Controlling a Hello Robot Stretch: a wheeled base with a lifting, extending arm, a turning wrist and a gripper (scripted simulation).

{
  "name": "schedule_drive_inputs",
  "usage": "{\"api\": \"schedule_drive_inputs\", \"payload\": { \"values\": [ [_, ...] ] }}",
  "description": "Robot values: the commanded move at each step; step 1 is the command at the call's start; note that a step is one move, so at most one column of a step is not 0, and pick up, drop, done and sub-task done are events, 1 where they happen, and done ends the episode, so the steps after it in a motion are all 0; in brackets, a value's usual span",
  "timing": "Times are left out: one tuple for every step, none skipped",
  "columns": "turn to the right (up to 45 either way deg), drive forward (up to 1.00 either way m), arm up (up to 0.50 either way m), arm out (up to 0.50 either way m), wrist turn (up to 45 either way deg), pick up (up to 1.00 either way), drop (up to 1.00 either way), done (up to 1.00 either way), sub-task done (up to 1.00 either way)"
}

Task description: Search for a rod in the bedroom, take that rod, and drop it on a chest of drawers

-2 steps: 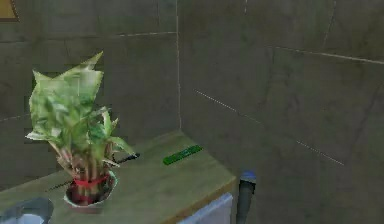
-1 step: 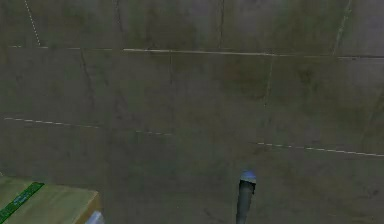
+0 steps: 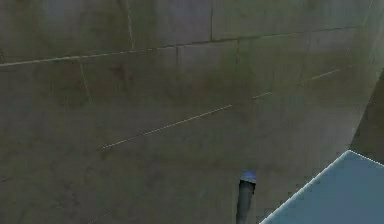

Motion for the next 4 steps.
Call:
{"api": "schedule_drive_inputs", "payload": {
  "values": [
    [42.0,0.00,0.00,0.00,0.0,0.00,0.00,0.00,0.00],
    [45.0,0.00,0.00,0.00,0.0,0.00,0.00,0.00,0.00],
    [45.0,0.00,0.00,0.00,0.0,0.00,0.00,0.00,0.00],
    [45.0,0.00,0.00,0.00,0.0,0.00,0.00,0.00,0.00]
  ]
}}
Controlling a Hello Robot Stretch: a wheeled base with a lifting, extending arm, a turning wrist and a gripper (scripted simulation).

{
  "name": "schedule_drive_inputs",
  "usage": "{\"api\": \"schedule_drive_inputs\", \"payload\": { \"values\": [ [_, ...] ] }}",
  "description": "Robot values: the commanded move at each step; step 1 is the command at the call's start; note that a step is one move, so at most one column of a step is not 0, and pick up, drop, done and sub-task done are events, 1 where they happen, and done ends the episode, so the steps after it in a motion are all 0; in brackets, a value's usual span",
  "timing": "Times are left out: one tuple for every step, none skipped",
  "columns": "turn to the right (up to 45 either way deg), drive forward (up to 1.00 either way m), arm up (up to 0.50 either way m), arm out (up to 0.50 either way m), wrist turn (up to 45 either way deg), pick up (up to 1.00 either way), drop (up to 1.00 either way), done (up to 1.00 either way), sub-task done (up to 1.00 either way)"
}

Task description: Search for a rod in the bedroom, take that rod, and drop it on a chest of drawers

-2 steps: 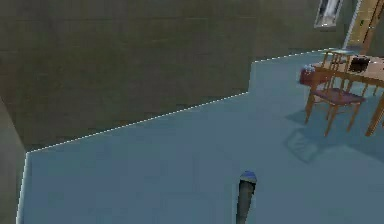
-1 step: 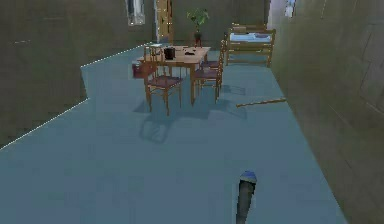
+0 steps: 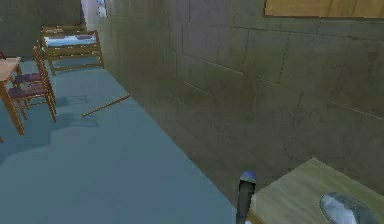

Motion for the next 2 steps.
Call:
{"api": "schedule_drive_inputs", "payload": {
  "values": [
    [12.0,0.00,0.00,0.00,0.0,0.00,0.00,0.00,0.00],
    [0.0,0.05,0.00,0.00,0.0,0.00,0.00,0.00,0.00]
  ]
}}
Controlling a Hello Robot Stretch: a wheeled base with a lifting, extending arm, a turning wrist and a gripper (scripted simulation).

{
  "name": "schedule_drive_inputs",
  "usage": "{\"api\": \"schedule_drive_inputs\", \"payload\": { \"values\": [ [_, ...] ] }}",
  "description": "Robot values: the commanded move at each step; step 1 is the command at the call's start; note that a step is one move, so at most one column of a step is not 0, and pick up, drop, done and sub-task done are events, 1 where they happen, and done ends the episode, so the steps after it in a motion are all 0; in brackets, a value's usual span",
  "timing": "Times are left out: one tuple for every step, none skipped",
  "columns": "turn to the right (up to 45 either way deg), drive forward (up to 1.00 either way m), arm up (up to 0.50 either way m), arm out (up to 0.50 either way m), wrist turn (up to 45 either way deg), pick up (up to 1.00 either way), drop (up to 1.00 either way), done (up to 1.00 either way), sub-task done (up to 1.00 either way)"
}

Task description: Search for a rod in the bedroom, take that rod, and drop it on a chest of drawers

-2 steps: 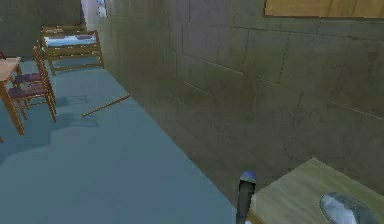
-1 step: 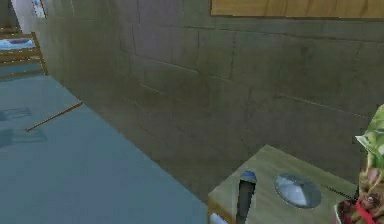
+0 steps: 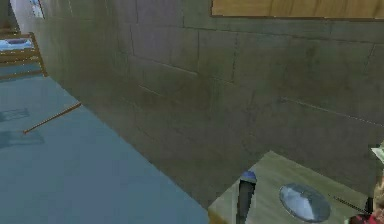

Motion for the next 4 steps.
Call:
{"api": "schedule_drive_inputs", "payload": {
  "values": [
    [-45.0,0.00,0.00,0.00,0.0,0.00,0.00,0.00,0.00],
    [-27.0,0.00,0.00,0.00,0.0,0.00,0.00,0.00,0.00],
    [45.0,0.00,0.00,0.00,0.0,0.00,0.00,0.00,0.00],
    [6.0,0.00,0.00,0.00,0.0,0.00,0.00,0.00,0.00]
  ]
}}
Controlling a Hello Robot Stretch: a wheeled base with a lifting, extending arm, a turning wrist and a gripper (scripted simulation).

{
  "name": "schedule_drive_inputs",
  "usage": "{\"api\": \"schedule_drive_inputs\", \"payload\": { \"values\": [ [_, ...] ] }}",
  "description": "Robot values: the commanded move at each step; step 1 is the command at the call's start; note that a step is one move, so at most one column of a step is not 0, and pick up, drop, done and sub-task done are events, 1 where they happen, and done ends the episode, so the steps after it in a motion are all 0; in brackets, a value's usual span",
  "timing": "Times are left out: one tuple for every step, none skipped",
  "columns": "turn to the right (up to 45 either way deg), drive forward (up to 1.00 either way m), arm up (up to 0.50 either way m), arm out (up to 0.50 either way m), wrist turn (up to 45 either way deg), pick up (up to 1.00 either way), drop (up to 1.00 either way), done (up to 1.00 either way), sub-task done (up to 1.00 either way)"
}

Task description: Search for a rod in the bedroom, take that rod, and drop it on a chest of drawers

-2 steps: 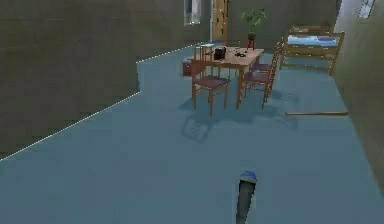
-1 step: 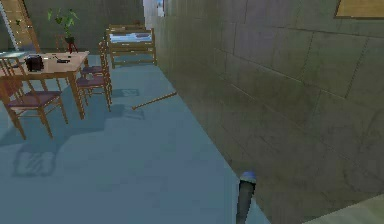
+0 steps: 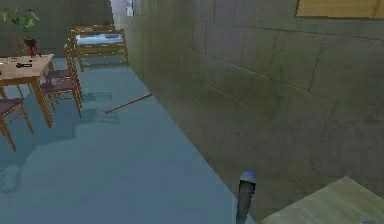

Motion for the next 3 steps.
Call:
{"api": "schedule_drive_inputs", "payload": {
  "values": [
    [0.0,0.00,0.00,0.28,0.0,0.00,0.00,0.00,0.00],
    [0.0,0.00,0.00,0.00,45.0,0.00,0.00,0.00,0.00],
    [0.0,0.00,0.00,0.00,42.0,0.00,0.00,0.00,0.00]
  ]
}}
